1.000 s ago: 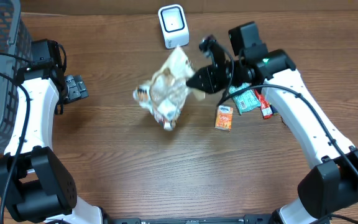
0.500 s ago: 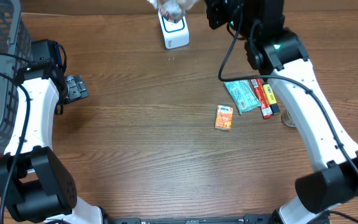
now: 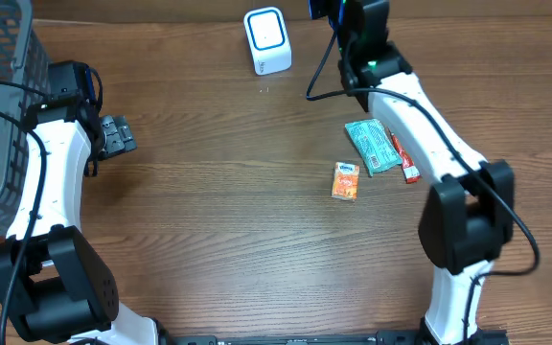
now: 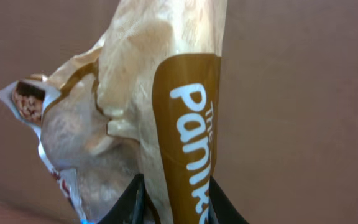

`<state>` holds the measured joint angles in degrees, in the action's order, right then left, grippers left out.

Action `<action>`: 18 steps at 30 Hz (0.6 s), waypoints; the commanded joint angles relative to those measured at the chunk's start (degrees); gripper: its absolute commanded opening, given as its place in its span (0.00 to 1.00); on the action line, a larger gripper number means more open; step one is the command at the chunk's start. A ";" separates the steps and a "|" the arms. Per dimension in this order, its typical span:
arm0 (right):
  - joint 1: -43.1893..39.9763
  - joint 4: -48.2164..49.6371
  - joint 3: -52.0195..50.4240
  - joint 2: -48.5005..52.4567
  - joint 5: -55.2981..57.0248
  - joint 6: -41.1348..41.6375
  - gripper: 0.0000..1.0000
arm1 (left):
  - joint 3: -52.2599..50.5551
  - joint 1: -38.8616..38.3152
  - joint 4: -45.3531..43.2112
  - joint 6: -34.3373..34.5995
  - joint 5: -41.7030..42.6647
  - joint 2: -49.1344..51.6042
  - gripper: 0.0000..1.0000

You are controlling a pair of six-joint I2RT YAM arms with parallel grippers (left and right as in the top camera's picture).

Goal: Scan the item barcode
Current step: 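Hold the Pantree bag over the white scanner with right gripper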

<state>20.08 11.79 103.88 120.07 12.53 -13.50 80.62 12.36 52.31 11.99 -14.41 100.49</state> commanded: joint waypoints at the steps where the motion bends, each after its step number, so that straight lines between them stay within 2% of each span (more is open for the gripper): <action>1: 1.14 4.00 0.98 4.17 7.08 -5.05 0.04 | 0.85 -0.37 -0.07 -0.22 -0.59 -0.85 1.00; 7: 2.49 7.10 0.98 9.90 8.48 -5.05 0.04 | 0.85 -0.39 -0.07 -0.22 -0.59 -0.85 1.00; 12: 3.21 11.58 0.98 14.73 14.16 -5.05 0.04 | 0.85 -0.39 -0.07 -0.22 -0.59 -0.85 1.00; 18: 4.13 12.59 0.98 15.78 16.17 -8.33 0.04 | 0.85 -0.37 -0.07 -0.22 -0.59 -0.85 1.00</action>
<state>23.70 23.44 103.88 135.59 26.02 -19.66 80.62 12.36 52.31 11.99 -14.41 100.51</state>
